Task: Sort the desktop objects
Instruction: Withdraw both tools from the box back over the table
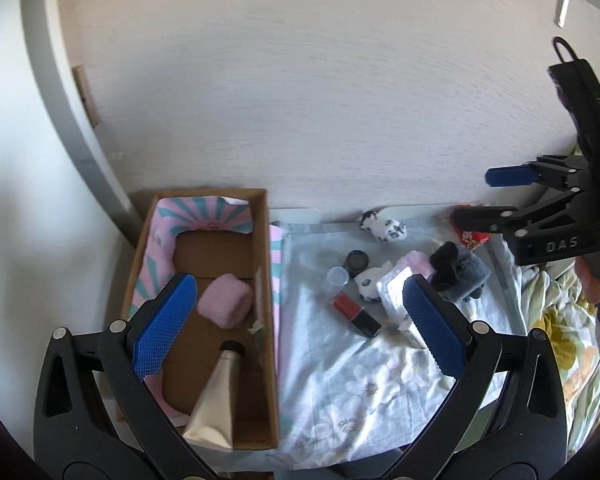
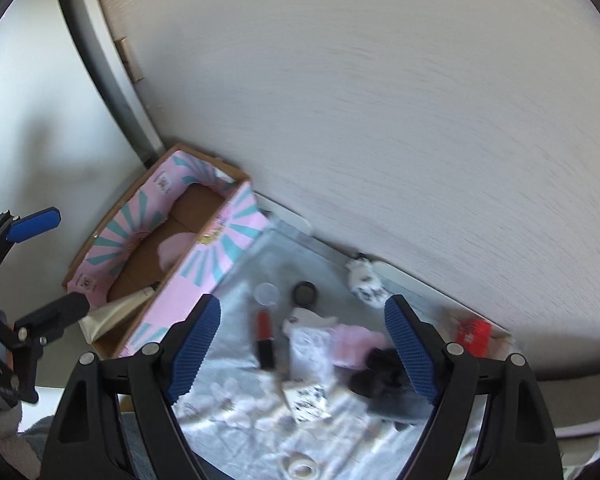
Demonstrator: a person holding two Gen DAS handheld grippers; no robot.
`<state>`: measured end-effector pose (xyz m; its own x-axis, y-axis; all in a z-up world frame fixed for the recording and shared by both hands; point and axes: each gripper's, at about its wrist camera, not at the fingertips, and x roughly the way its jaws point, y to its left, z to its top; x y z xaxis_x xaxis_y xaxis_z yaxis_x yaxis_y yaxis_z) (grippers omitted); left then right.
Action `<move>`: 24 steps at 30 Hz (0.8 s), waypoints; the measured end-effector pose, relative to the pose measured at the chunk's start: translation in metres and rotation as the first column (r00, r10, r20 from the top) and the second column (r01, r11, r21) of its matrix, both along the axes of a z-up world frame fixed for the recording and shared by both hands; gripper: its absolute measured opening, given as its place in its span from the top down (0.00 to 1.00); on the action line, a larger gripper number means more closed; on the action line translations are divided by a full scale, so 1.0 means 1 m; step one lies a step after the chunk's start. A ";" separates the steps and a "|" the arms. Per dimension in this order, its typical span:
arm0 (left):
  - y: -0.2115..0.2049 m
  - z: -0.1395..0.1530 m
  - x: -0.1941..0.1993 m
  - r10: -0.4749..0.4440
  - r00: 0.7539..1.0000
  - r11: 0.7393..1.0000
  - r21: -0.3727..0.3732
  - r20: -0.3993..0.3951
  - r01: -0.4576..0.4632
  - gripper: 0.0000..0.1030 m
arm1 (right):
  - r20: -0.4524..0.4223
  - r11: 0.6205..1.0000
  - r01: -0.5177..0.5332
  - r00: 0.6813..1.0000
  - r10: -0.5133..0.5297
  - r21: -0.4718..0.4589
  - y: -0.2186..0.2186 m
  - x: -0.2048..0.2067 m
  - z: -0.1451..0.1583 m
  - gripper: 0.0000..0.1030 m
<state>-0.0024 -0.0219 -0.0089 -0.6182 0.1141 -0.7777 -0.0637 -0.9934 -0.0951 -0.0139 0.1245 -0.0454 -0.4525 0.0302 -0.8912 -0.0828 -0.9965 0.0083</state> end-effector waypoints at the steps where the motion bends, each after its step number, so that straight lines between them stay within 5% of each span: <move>1: 0.003 -0.001 -0.001 -0.005 1.000 1.000 0.000 0.001 0.005 0.00 | -0.002 1.000 0.010 1.000 -0.010 0.006 0.005 0.005 0.001 0.21; 16: 0.046 -0.019 -0.009 -0.064 0.997 0.998 -0.002 0.046 0.064 0.00 | 0.030 0.978 0.199 0.979 -0.201 0.060 0.080 0.081 -0.007 0.21; 17: 0.048 -0.020 -0.008 -0.065 0.997 0.998 -0.007 0.049 0.066 0.00 | 0.033 0.942 0.331 0.942 -0.333 0.061 0.083 0.085 -0.008 0.21; 24: 0.068 -0.050 -0.006 -0.083 0.990 0.996 -0.035 0.114 0.088 0.00 | 0.061 0.938 0.340 0.937 -0.343 0.063 0.104 0.117 -0.021 0.21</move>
<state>-0.0084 0.0460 -0.0592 -0.5157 0.1303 -0.8468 -0.1397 -0.9879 -0.0670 0.1034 0.2282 -0.0660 -0.3432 0.2177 -0.9137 -0.4169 -0.9070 -0.0595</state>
